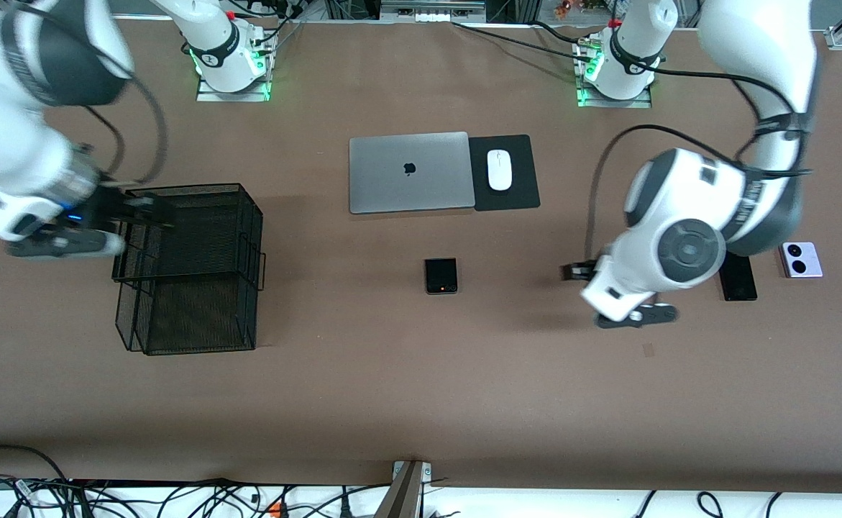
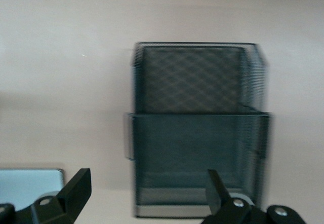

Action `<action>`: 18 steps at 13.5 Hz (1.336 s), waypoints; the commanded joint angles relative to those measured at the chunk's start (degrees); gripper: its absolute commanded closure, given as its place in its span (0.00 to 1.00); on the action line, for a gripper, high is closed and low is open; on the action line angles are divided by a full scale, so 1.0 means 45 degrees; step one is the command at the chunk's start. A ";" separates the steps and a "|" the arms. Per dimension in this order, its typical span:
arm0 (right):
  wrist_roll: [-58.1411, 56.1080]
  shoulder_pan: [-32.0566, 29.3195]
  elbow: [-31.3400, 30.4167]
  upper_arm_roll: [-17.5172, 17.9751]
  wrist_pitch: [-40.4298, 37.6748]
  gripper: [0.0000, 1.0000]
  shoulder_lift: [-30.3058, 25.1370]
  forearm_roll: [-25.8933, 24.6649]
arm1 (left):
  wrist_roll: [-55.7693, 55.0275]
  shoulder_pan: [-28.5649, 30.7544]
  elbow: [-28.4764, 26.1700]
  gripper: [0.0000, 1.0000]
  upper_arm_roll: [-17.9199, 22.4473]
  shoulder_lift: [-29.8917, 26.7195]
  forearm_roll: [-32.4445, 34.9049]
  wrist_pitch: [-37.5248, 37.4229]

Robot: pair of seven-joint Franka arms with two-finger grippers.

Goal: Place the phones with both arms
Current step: 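Grasp the flip phone with the right gripper while the left gripper reaches the tall phone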

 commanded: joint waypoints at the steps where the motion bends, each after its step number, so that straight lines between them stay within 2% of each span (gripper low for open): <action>1: 0.2144 0.1481 0.2073 -0.0107 -0.0087 0.00 0.1869 0.0079 | 0.2086 0.1245 -0.0561 0.00 -0.0116 -0.0688 0.0603 -0.0255; 5: 0.4704 0.4058 0.5099 -0.0146 0.0165 0.00 0.4857 0.0020 | 0.4861 0.3256 -0.0912 0.00 -0.0116 -0.0709 0.0623 -0.0061; 7: 0.5682 0.5095 0.6176 -0.0166 0.0652 0.00 0.6010 0.0001 | 0.5877 0.4194 -0.1475 0.00 -0.0116 -0.0592 0.0623 0.0930; 11: 0.7032 0.6522 0.6649 -0.0263 0.2701 0.00 0.7517 -0.0038 | 0.7500 0.5504 -0.2843 0.00 -0.0115 -0.0338 0.0623 0.3197; 14: 0.8359 0.7655 0.7135 -0.0847 0.3700 0.00 0.8746 -0.0565 | 0.8807 0.6538 -0.3413 0.00 -0.0096 -0.0085 0.0643 0.4138; 17: 0.8558 0.8575 0.7372 -0.1863 0.4441 0.00 0.9686 -0.0566 | 0.9513 0.7574 -0.3646 0.00 -0.0115 0.0637 0.0623 0.4626; 18: 0.8635 0.8654 0.7392 -0.1865 0.4734 0.00 0.9901 -0.0566 | 0.9515 0.7713 -0.3899 0.00 -0.0116 0.0717 0.0623 0.4860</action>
